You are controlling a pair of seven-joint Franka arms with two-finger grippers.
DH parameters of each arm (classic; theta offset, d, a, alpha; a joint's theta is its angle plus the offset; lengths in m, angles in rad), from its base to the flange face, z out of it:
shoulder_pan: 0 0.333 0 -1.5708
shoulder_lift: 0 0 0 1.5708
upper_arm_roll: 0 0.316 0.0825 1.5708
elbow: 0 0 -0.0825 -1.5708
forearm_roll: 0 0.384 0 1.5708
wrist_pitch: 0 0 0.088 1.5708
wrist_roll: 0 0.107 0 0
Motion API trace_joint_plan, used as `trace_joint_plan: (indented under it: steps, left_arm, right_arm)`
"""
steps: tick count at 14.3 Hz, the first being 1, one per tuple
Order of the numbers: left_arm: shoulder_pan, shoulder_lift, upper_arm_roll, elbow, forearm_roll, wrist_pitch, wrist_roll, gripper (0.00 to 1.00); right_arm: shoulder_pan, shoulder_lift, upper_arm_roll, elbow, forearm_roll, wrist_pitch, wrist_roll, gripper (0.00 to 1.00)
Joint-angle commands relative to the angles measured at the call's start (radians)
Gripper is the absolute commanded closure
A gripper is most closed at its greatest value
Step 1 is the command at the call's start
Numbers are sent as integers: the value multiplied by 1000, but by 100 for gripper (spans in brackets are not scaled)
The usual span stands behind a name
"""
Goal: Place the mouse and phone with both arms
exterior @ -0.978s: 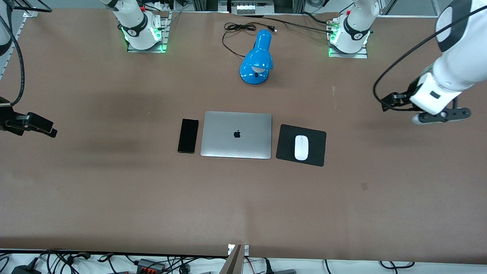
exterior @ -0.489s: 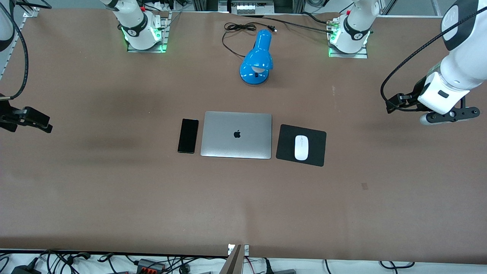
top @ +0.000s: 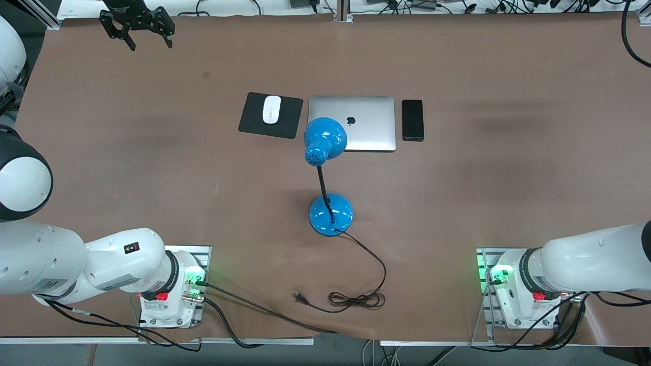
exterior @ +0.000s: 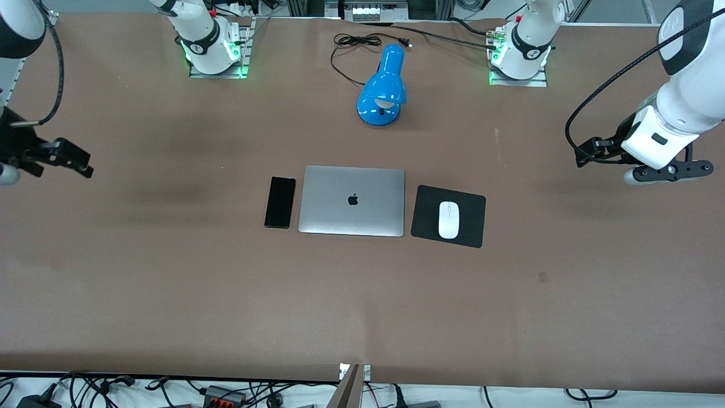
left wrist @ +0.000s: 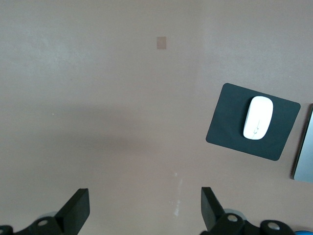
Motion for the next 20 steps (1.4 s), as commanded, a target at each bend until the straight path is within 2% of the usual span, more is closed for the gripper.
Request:
trace_joint_plan:
  steps: [1,3,20]
  left_arm:
    - [22,-24,-4,-8,-31,-12,33,0]
    - [22,-24,-4,-8,-33,-12,30,0]
    - [28,-23,-4,-8,-42,-12,30,0]
  right_arm:
    - [11,-48,-12,-63,-11,-12,-16,0]
    - [11,-56,-15,-61,-2,-70,-12,0]
    - [12,-77,-17,-58,8,-101,-19,0]
